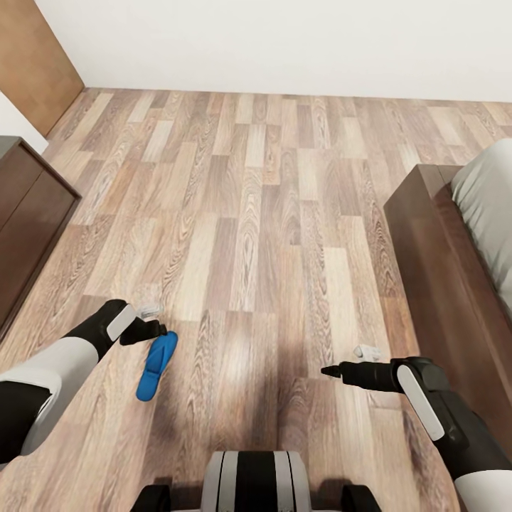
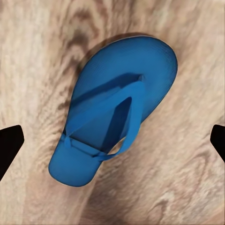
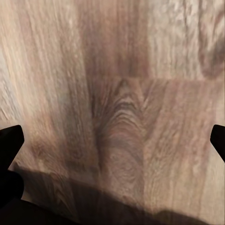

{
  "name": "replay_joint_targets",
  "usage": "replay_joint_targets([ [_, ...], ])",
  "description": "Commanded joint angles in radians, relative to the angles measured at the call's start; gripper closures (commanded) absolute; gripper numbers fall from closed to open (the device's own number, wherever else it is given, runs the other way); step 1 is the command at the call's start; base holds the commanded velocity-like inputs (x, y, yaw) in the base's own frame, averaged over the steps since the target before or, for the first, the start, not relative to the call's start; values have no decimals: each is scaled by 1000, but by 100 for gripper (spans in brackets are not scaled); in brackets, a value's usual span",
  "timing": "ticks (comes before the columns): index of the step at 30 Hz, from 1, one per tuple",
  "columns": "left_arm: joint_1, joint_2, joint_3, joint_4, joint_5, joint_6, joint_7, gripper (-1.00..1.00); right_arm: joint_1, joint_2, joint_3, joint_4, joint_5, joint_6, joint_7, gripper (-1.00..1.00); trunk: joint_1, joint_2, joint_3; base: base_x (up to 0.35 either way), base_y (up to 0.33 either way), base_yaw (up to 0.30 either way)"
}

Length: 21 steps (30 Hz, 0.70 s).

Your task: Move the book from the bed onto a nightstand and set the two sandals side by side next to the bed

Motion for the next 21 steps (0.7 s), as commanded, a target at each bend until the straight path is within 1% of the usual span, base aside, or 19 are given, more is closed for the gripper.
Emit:
replay_joint_targets([
  [1,-2,1,-7,-2,11,3,7,-100,0,0,1,-1,10,2,10,-100,4,-8,-5,0,0,0],
  [3,-4,1,-7,-2,11,4,7,-100,0,1,1,-1,10,2,10,-100,11,-22,-15,0,0,0],
  [9,-12,1,-7,-1,11,4,8,-100,0,3,2,-1,10,2,10,-100,14,-23,-48,0,0,0],
  [16,-16,2,-8,0,11,4,7,-100,1,-1,3,-9,10,2,11,-100,17,-25,-85,0,0,0],
  [18,-16,2,-8,1,11,4,5,-100,3,-3,2,-23,10,2,11,-100,18,-25,-95,0,0,0],
  [20,-16,3,-8,1,11,4,1,-100,10,-8,0,-84,9,2,12,-100,19,-25,-105,0,0,0],
  [21,-16,3,-8,1,11,4,1,-100,10,-8,0,-84,9,2,12,-100,20,-26,-109,0,0,0],
])
